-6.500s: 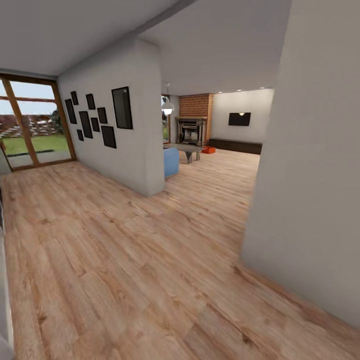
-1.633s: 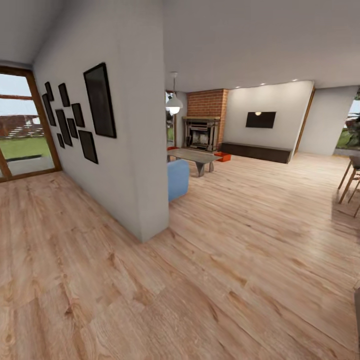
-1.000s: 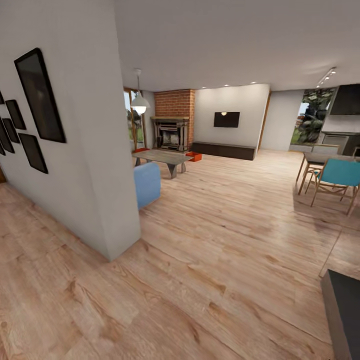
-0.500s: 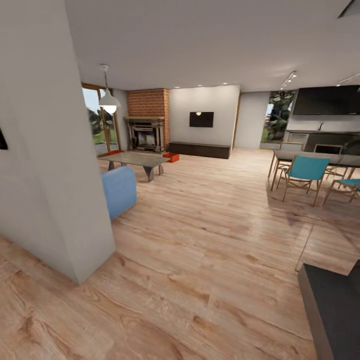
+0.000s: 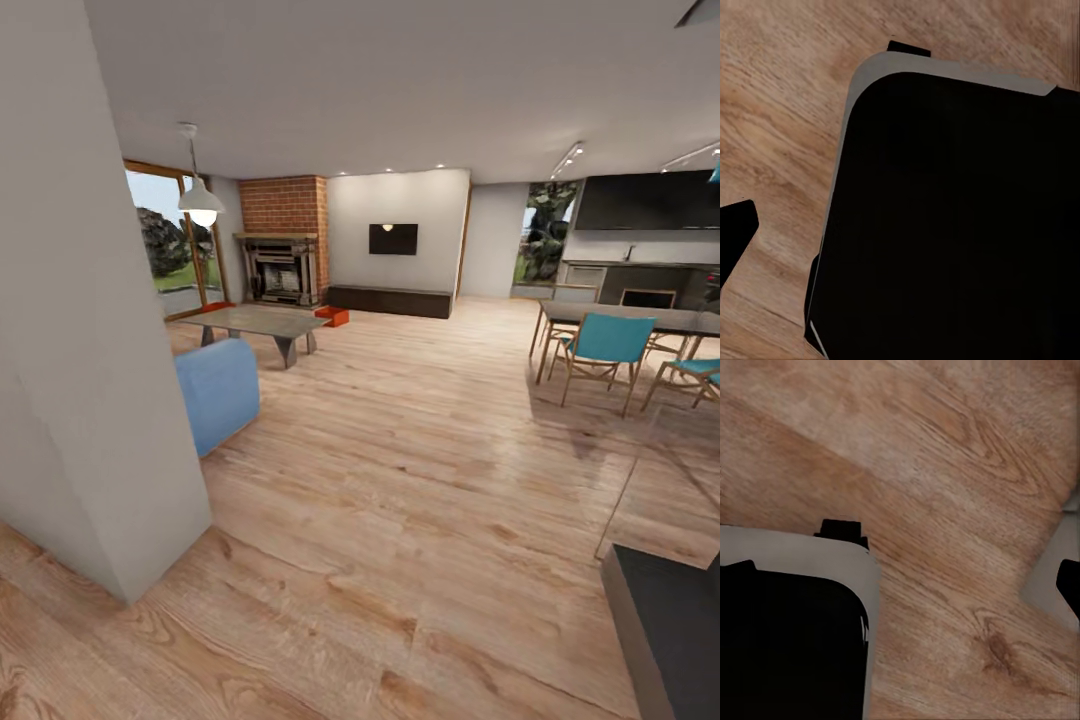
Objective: Move the two storage containers from the living room to the garage. In the garage, place one container on the floor and stack the other container on top of it (either order is fine).
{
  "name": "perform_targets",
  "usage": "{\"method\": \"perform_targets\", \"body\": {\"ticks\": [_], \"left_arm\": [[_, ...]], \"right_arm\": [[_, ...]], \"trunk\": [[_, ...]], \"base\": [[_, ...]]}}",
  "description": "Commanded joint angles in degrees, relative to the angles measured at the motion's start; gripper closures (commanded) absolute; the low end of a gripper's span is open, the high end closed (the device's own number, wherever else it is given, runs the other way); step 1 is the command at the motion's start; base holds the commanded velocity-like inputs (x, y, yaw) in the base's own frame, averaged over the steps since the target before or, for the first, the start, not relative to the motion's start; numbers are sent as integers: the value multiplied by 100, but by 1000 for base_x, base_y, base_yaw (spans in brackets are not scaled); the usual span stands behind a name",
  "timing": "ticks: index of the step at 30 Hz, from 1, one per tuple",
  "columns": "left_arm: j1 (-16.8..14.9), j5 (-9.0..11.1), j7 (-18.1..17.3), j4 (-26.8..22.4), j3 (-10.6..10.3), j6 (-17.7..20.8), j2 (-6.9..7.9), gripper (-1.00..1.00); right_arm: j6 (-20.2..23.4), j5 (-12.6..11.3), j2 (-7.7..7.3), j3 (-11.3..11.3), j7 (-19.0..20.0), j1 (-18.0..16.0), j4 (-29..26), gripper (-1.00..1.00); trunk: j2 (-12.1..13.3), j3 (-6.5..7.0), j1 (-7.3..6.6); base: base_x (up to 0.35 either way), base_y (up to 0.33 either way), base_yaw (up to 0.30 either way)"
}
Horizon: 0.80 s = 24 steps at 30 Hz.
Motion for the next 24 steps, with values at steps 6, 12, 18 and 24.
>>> {"method": "perform_targets", "body": {"ticks": [6, 12, 18, 24], "left_arm": [[-1, 15, 10, -4, 1, -11, 5, -100], [-1, 16, 10, -4, 1, -11, 4, -100], [-1, 13, 10, -4, 1, -11, 3, -100], [-1, 12, 10, -4, 1, -37, -2, -100]], "right_arm": [[-32, -49, 1, 49, 7, -6, 15, -100], [-32, -42, 1, 49, -1, -6, 16, -100], [-32, -45, 1, 49, -7, -6, 17, -100], [-32, -48, 1, 43, -10, -6, 16, -100]], "trunk": [[-2, -5, 3], [-2, -5, 3], [-2, -5, 3], [-2, -5, 3]], "base": [[322, 0, 0], [322, 0, 0], [322, 0, 0], [322, 0, 0]]}}
